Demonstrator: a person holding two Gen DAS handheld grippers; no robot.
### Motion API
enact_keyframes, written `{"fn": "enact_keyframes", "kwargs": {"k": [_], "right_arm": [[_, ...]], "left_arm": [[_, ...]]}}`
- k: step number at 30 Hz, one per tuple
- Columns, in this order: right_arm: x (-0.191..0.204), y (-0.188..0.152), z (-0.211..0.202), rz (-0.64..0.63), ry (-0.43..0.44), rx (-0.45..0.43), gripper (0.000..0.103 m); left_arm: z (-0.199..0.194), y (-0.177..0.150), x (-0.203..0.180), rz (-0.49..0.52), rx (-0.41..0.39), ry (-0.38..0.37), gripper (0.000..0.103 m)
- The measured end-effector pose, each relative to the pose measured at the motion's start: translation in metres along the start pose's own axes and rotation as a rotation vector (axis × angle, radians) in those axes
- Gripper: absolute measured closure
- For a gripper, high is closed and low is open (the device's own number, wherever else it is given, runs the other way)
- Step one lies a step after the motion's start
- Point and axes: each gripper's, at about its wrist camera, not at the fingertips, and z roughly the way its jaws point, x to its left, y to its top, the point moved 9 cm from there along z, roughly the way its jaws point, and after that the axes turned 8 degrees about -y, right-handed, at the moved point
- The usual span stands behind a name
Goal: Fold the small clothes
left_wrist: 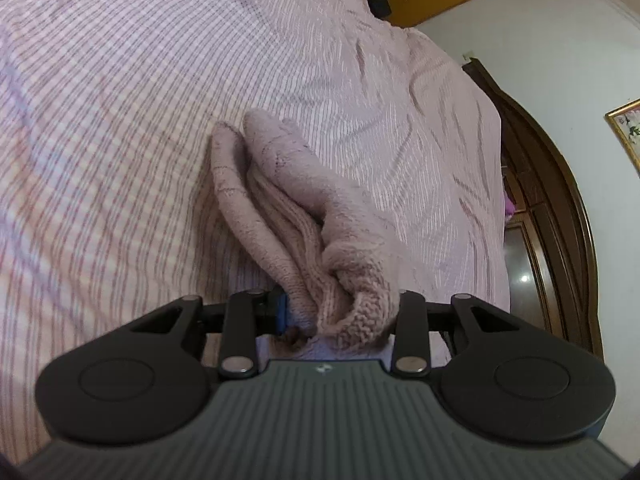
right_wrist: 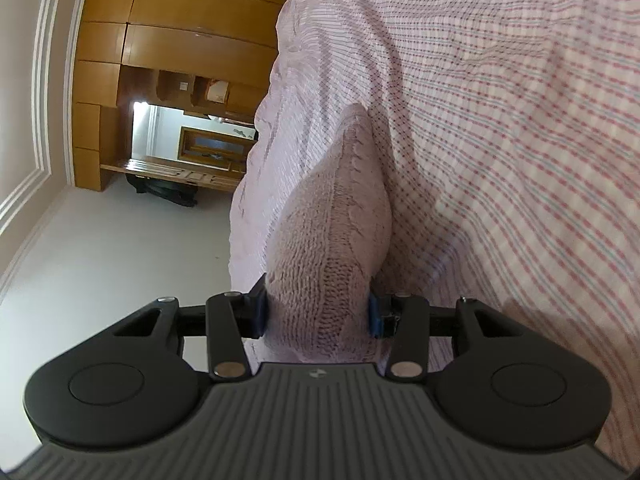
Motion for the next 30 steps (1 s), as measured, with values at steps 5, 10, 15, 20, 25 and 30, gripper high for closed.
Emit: {"fn": "enact_keyframes", "kwargs": {"k": [5,10,15,20,25,30], "right_arm": [[-0.007,-0.013,-0.022,-0.002,-0.014,0.004,0.053],[-0.012,-0.032,-0.048,-0.022,-0.032,0.008,0.053],[-0.029,-0.048,-0.062,-0.027,-0.084,0.019,0.053],[-0.054,-0.054,-0.056,-0.011,-0.137,0.038,0.052],[-0.057,-0.063,-0.073,-0.098,-0.172,0.049,0.051],[-0.057,-0.067,-0.102,-0.160,-0.227,0.048,0.051]], "left_arm": [[-0.014,-0.033,-0.002,0.014,0.026,0.005,0.066],[-0.035,-0.058,0.002,0.001,0.030,-0.002,0.065],[-0.041,-0.086,0.014,0.003,0.051,0.038,0.065],[-0.039,-0.102,0.029,0.009,0.063,0.078,0.063],[-0.055,-0.106,0.034,-0.009,0.107,0.063,0.058],[-0.099,-0.107,0.027,0.048,0.084,0.147,0.060]]}}
